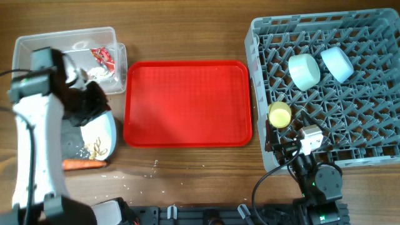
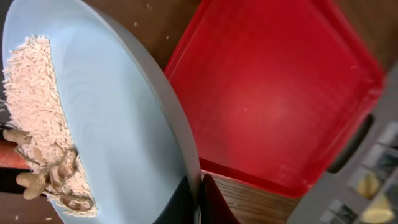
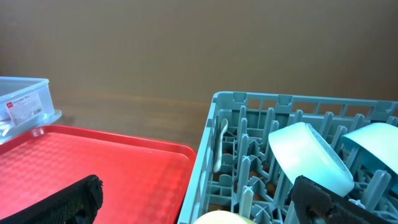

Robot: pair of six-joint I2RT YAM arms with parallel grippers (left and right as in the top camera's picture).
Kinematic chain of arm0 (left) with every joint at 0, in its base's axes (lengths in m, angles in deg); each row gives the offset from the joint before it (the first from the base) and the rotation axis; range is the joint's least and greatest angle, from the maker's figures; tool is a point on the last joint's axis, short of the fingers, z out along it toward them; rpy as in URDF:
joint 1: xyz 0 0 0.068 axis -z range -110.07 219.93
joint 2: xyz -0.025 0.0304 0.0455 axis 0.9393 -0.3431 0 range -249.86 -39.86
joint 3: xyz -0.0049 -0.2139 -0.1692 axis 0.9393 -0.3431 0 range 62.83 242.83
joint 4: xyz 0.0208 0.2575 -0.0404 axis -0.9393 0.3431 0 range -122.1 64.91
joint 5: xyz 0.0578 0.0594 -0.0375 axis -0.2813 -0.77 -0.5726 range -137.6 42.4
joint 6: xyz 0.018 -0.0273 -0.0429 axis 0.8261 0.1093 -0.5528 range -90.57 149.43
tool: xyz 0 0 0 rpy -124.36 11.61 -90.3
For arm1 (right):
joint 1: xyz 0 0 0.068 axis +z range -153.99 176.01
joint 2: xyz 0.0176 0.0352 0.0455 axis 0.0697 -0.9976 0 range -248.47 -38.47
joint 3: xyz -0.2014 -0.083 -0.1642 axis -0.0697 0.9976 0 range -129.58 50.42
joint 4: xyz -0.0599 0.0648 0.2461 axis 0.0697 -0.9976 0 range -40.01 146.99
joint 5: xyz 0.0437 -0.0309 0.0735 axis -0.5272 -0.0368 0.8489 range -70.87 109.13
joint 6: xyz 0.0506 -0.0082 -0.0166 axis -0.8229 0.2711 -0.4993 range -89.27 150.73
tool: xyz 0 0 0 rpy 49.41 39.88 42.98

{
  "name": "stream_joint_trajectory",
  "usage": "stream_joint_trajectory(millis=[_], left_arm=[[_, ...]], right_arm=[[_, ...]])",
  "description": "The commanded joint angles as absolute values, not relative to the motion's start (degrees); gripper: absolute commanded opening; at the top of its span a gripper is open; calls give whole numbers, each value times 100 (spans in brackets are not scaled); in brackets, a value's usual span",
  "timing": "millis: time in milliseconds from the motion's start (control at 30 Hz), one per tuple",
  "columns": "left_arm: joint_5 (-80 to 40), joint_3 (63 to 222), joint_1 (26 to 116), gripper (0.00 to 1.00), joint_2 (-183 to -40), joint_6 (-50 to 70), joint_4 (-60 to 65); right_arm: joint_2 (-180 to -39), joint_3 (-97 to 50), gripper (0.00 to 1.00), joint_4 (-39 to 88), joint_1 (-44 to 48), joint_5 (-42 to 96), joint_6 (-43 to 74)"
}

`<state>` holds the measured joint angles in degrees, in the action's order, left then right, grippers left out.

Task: Sort waste into correct bins and load items into the dishwasher rack
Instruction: 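Tilt the white plate over the black tray to dump the rice, then carry the white plate to the rack and stand it upright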

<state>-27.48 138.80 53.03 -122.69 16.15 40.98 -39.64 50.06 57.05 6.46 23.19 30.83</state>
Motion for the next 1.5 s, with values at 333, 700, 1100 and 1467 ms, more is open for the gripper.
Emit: stream_joint_trajectory(millis=[333, 700, 1100, 1467], left_arm=[[642, 12763, 2586, 4, -10955, 3825, 4205], [1988, 12418, 835, 4, -10875, 5632, 5130], [2150, 12415, 641, 4, -10877, 6266, 5399], [2943, 12418, 2612, 4, -10888, 4950, 4131]], right_arm=[[-3945, 5013, 100, 5724, 642, 2389, 3035], [-3942, 5013, 100, 5724, 642, 2389, 3035], [-3945, 5013, 100, 5724, 642, 2389, 3037], [-3942, 5013, 100, 5724, 642, 2389, 3037]])
